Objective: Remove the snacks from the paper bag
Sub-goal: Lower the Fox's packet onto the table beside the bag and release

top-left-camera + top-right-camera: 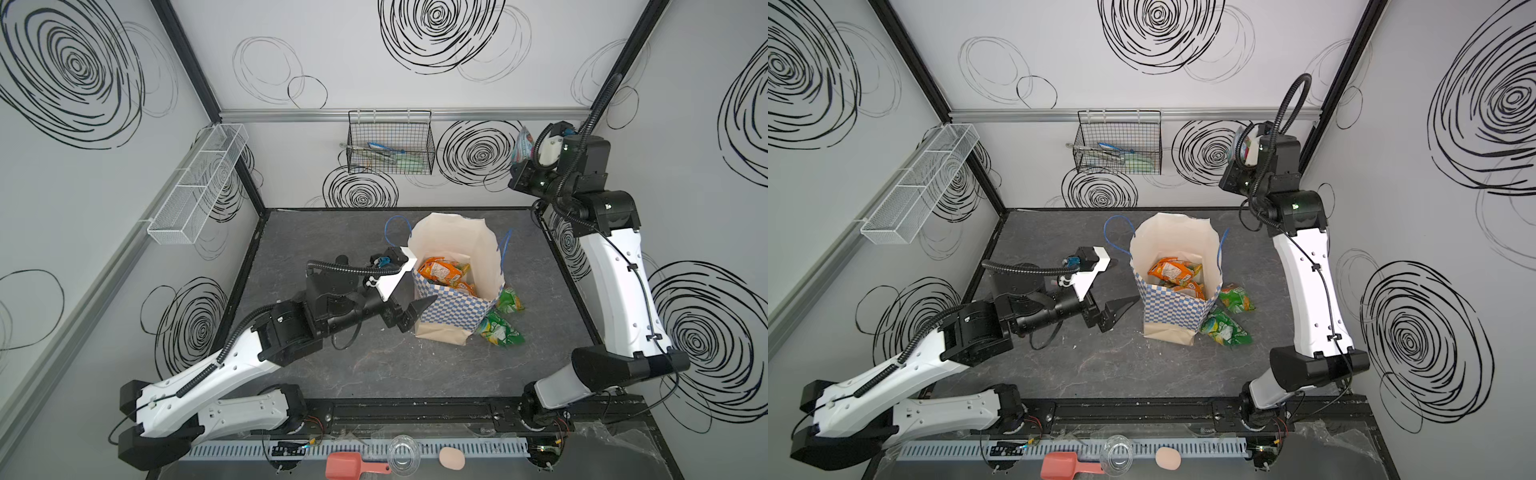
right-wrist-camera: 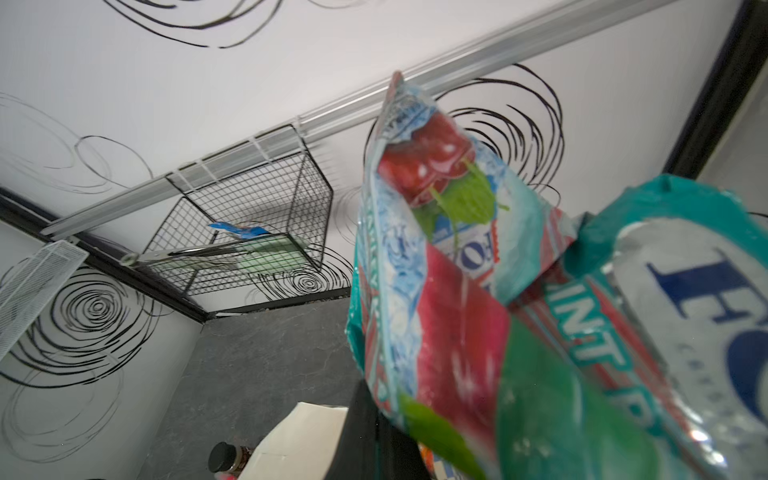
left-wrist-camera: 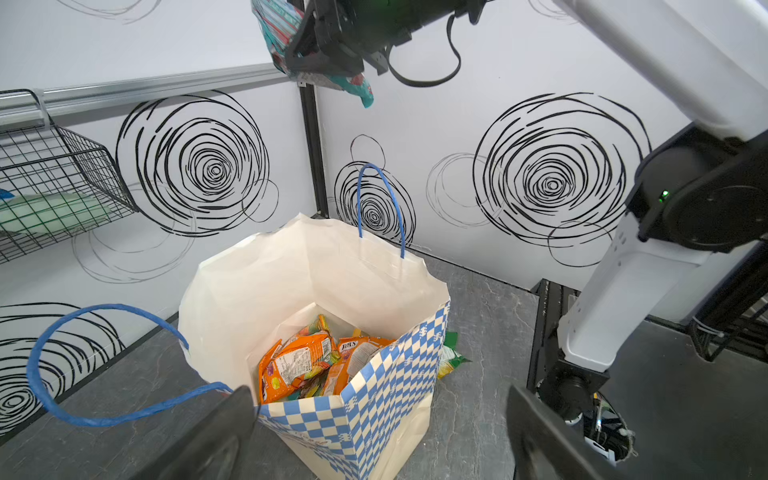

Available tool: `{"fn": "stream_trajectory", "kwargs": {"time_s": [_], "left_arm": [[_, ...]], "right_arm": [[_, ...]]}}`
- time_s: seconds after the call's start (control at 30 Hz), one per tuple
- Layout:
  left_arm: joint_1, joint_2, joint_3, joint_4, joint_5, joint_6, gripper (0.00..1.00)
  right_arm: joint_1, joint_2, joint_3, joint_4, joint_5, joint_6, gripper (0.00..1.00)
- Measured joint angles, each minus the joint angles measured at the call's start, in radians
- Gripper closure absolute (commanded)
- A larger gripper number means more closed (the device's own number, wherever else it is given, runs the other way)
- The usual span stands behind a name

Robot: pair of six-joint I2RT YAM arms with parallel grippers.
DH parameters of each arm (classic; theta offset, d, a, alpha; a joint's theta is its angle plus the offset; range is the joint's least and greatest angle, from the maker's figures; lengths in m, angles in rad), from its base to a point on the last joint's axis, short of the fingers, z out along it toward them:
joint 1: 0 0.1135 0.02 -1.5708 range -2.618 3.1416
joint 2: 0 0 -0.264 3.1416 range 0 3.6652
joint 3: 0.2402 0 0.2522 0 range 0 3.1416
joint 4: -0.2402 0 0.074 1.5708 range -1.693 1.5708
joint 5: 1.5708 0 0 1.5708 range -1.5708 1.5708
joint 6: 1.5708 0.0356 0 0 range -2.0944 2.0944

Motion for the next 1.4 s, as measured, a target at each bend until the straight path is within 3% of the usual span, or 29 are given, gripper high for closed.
{"fn": "stream_trajectory", "kwargs": {"time_s": [0.3, 0.6, 0.87, 1.27, 1.4], "left_arm": [[0.001, -0.001, 0.0, 0.008, 0.022, -0.002, 0.04], [0.002, -0.003, 0.0, 0.008, 0.022, -0.002, 0.04], [0.002, -0.011, 0.0, 0.008, 0.018, -0.002, 0.04], [0.002, -0.015, 0.0, 0.008, 0.014, -0.003, 0.04], [0.002, -0.017, -0.001, 0.007, 0.01, -0.003, 0.04]], "right_arm": [[-0.185, -0.037, -0.393, 0.128, -0.118, 0.027, 1.0], [-0.226, -0.021, -0.66, 0.261, -0.191, 0.057, 1.0], [-0.224, 0.066, -0.769, 0.339, -0.253, 0.078, 1.0], [-0.174, 0.275, -0.781, 0.323, -0.291, 0.077, 1.0], [-0.16, 0.288, -0.788, 0.319, -0.29, 0.075, 0.91]]}}
